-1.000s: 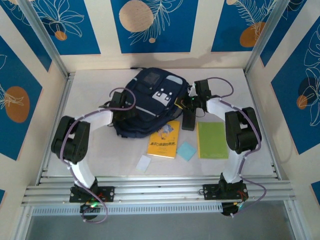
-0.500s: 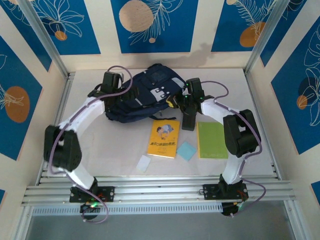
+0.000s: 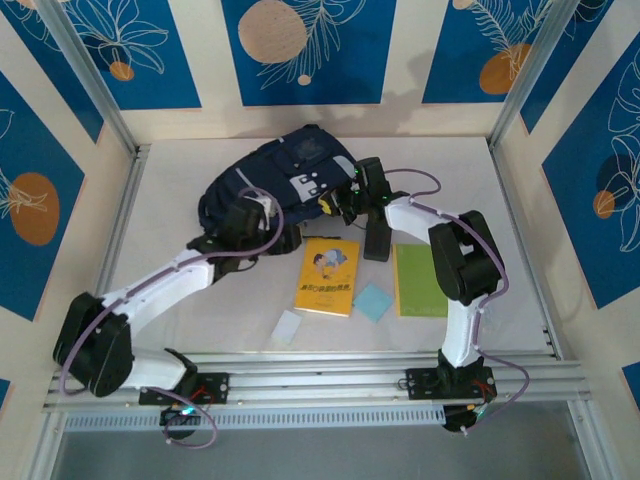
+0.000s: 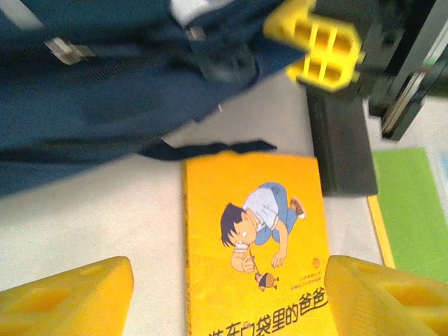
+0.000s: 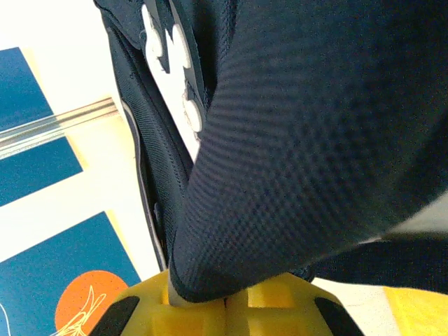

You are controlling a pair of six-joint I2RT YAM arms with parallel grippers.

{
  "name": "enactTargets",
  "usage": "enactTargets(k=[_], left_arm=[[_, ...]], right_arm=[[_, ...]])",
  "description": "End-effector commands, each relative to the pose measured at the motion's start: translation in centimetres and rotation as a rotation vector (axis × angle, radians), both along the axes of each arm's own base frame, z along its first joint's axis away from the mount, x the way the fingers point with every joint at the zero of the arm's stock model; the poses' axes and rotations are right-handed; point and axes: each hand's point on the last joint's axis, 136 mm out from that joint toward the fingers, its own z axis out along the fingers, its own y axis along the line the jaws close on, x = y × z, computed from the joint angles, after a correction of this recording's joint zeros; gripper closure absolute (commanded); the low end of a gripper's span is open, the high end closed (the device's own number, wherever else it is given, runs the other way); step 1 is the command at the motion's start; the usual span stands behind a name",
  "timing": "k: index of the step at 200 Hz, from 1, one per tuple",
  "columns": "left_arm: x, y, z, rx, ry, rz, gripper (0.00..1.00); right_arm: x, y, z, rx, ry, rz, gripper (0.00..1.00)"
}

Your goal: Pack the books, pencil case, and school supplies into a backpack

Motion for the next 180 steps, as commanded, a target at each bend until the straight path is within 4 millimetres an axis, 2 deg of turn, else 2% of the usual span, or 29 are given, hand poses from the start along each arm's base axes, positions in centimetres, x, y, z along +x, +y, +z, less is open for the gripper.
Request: enactTargets(k=[1, 25, 74, 95, 133, 156, 168, 180], left_arm=[[1.8, -2.1, 0.5, -0.030, -0.101, 0.047, 0.31], [3.6, -2.0, -1.4, 0.032, -0.114, 0.121, 0.34], [8.0, -1.1, -2.8, 0.163, -0.232, 0.244, 0.32], [9.5, -1.3, -2.3, 0.177, -0.313, 0.263, 0.33], [11.1, -4.3, 0.2, 0.097, -0.400, 0.187, 0.37], [11.1, -4.8, 0.9, 0.065, -0.403, 0.169, 0.48], [10.9, -4.8, 0.8, 0.068, -0.392, 0.160, 0.62], [10.7, -4.6, 0.3, 0.091, -0.375, 0.154, 0.83]], right_arm=[[0.2, 2.2, 5.5, 0.116, -0.096, 0.035, 1.00], [-0.8, 2.5, 6.6, 0.146, -0.103, 0.044, 1.00], [-2.6, 2.6, 8.5, 0.221, -0.110, 0.039, 1.00], [-3.2, 3.1, 8.8, 0.259, -0.095, 0.051, 1.00], [-3.9, 3.3, 7.1, 0.246, -0.054, 0.036, 1.00], [-3.7, 3.1, 5.6, 0.237, -0.032, 0.020, 1.00], [-3.7, 3.2, 5.0, 0.228, -0.024, 0.024, 1.00], [-3.6, 3.0, 4.3, 0.221, -0.016, 0.019, 1.00]])
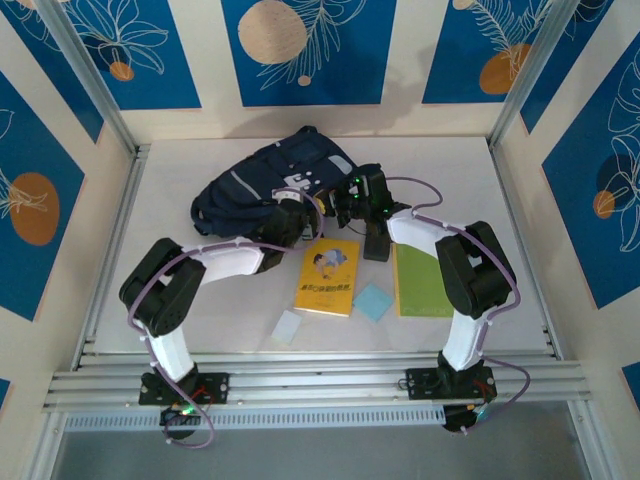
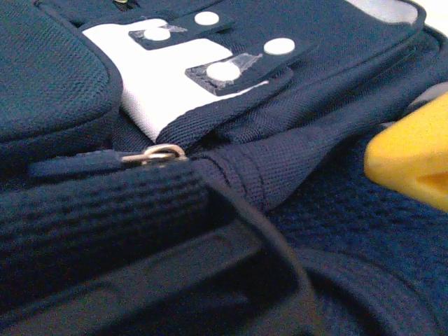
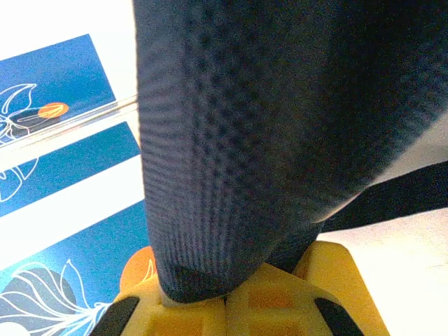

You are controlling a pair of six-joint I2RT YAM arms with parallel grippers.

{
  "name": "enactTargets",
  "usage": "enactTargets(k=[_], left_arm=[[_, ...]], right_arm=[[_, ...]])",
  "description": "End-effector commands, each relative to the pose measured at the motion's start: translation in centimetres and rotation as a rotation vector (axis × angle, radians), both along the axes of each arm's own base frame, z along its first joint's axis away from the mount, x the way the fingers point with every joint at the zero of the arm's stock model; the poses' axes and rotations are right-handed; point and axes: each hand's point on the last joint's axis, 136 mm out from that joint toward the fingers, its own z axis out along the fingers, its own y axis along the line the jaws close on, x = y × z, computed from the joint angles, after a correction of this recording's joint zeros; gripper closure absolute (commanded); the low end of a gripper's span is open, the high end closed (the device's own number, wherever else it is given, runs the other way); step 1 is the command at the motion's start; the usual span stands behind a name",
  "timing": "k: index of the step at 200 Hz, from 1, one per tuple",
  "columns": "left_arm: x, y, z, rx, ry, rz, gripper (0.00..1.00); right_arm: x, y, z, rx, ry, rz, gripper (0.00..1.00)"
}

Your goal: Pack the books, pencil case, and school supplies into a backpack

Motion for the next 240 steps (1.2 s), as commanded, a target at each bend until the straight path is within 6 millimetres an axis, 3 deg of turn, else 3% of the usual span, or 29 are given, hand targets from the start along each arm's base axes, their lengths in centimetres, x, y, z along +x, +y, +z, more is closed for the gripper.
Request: enactTargets(k=[1, 10, 38, 72, 99, 129, 137, 157, 169, 176, 199, 211, 240], left_arm=[[1.1, -1.3, 3.6, -0.052, -0.088, -0.031, 0.85], [0.9, -0.9, 3.0, -0.022, -0.068, -0.023, 1.00], [-1.2, 1.5, 0.2, 0.064, 0.042, -0.024, 1.00], [-6.5, 5.6, -3.4, 0.134, 0.265, -0.064, 1.00], [-9.4, 9.1, -3.9, 0.156, 0.349, -0.056, 1.00], [-10.5, 12.4, -3.5, 0.151, 0.402, -0.031, 1.00], [-10.7, 12.0, -2.7, 0.129, 0.402, -0.065, 1.00], [-11.3, 8.7, -0.3, 0.011, 0.409, -0.199, 1.00], [-11.5, 6.2, 1.7, -0.083, 0.409, -0.266, 1.00], [-11.6, 5.0, 2.8, -0.131, 0.406, -0.295, 1.00], [-11.2, 1.9, 5.6, -0.215, 0.372, -0.350, 1.00], [-10.8, 0.9, 6.2, -0.231, 0.367, -0.361, 1.00], [-10.3, -1.2, 6.8, -0.269, 0.371, -0.397, 1.00]], right_arm=[[-1.5, 1.6, 0.7, 0.054, 0.003, 0.075, 1.00], [-1.4, 1.3, 0.3, 0.050, 0.005, 0.066, 1.00], [-0.1, -0.5, -0.4, -0.027, -0.046, 0.051, 1.00], [2.2, -3.8, -1.2, -0.141, -0.127, 0.086, 1.00], [3.4, -5.8, -1.5, -0.142, -0.140, 0.087, 1.00], [4.8, -6.9, -1.6, -0.191, -0.160, 0.107, 1.00], [5.3, -6.8, -1.6, -0.192, -0.170, 0.121, 1.00], [6.3, -6.4, -1.0, -0.186, -0.189, 0.159, 0.97], [5.9, -6.2, -0.7, -0.183, -0.174, 0.181, 0.55], [5.2, -6.2, -0.7, -0.193, -0.157, 0.192, 0.37], [1.8, -6.2, -0.1, -0.193, -0.139, 0.222, 0.11], [-0.4, -6.4, -0.1, -0.192, -0.120, 0.228, 0.05], [-4.9, -6.3, -0.8, -0.153, -0.079, 0.230, 0.03]])
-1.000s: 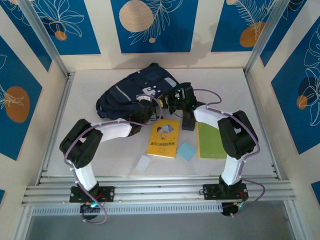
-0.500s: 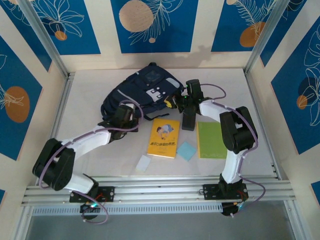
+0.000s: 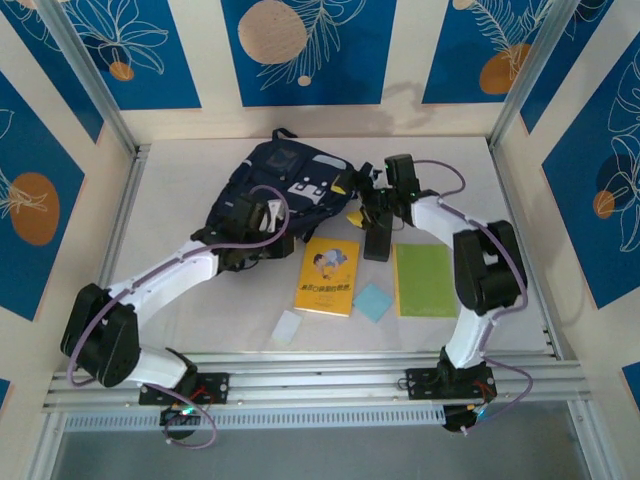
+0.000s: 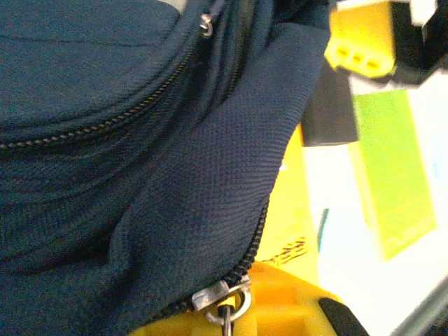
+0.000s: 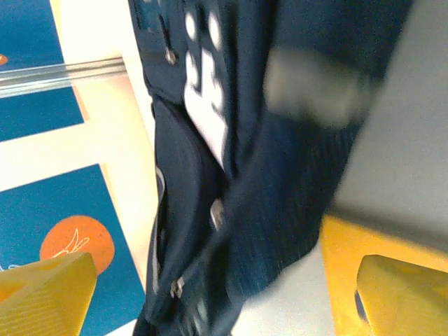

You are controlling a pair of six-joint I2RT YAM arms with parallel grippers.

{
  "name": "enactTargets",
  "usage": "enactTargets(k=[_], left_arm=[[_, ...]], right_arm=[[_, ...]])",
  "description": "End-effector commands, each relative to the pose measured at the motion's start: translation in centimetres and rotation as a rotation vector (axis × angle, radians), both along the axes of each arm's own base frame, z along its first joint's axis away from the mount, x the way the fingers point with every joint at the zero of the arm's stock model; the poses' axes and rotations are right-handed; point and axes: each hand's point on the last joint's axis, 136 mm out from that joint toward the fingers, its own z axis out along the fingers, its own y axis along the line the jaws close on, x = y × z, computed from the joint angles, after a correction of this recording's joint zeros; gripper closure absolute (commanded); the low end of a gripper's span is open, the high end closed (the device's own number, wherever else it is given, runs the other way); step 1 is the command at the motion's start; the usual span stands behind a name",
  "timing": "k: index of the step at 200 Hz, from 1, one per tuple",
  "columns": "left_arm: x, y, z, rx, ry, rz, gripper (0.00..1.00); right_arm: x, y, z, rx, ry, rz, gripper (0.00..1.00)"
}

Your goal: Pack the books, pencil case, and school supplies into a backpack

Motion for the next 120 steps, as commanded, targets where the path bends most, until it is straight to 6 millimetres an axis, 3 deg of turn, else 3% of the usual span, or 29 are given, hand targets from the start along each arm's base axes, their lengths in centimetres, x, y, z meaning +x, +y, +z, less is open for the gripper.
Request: enactTargets(k=[1, 24, 53, 60, 64, 85, 120], left_arm=[[0.7, -3.0, 3.1, -0.121, -0.026, -0.052, 1.00], [0.3, -4.5, 3.4, -0.136, -0.022, -0.086, 1.00], [-0.8, -5.5, 3.3, -0.149, 0.002, -0.118, 1.00], [-1.0, -5.4, 3.1, -0.145, 0.008, -0.117, 1.00], [-1.1, -5.3, 3.1, -0.145, 0.012, -0.115, 1.00], [-1.5, -4.4, 2.5, -0.120, 0.021, -0.086, 1.00], [-2.3, -0.6, 0.9, -0.025, 0.081, -0.023, 1.00]], right_arm=[[-3.9, 0.6, 0.4, 0.036, 0.030, 0.028, 0.03], [-5.3, 2.0, 0.1, 0.095, 0.031, 0.016, 0.03], [-4.3, 5.0, -0.4, 0.128, 0.004, 0.013, 0.08], [-4.0, 6.0, -0.7, 0.146, 0.002, 0.016, 0.17], [-3.7, 6.5, -0.7, 0.161, -0.006, 0.018, 0.27], [-2.8, 8.3, -1.6, 0.218, -0.001, 0.017, 0.99], [-2.1, 6.4, -2.6, 0.155, -0.050, 0.014, 1.00]])
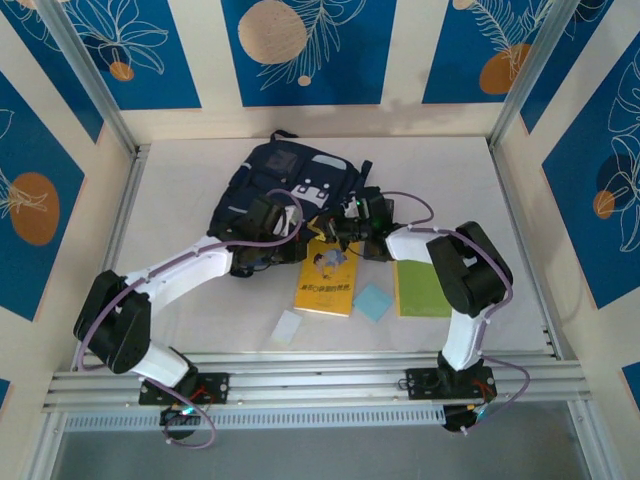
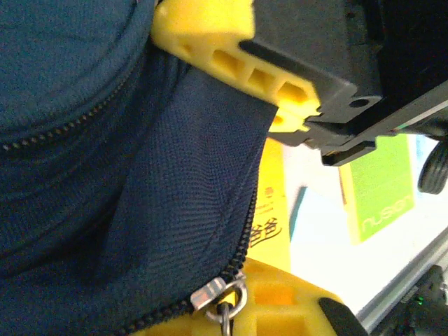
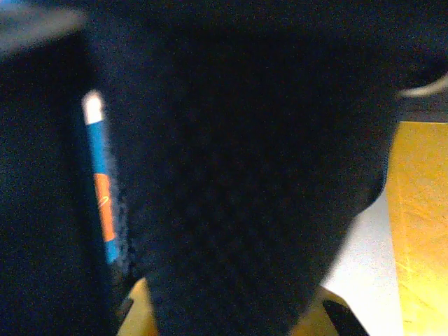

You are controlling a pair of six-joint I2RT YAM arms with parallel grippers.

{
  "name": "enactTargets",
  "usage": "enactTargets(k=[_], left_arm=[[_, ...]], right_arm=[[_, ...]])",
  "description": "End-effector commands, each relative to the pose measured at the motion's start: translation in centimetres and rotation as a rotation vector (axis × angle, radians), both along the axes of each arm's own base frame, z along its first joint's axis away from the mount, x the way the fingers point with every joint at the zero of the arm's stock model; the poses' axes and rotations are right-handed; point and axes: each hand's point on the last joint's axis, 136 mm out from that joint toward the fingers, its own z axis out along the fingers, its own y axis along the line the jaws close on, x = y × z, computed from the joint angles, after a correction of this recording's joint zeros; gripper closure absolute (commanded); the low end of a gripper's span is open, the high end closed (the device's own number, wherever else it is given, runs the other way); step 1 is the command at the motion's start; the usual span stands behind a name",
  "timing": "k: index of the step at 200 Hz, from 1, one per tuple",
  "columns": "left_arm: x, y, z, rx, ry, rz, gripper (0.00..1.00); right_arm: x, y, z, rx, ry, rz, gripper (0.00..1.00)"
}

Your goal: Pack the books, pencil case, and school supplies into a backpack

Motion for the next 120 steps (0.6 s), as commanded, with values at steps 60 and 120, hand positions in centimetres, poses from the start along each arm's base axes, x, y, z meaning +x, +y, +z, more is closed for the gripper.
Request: enactTargets(k=[60, 120], left_arm=[[-0.6, 13.7, -0.1, 0.267, 0.046, 0.145, 1.00], [-2.1, 14.4, -1.7, 0.246, 0.101, 0.157, 1.00]], right_arm=[[2.0, -5.4, 1.7, -0.245, -0.224, 0.155, 1.00], [6.5, -8.4, 3.1, -0.310, -0.252, 0.129, 1.00]])
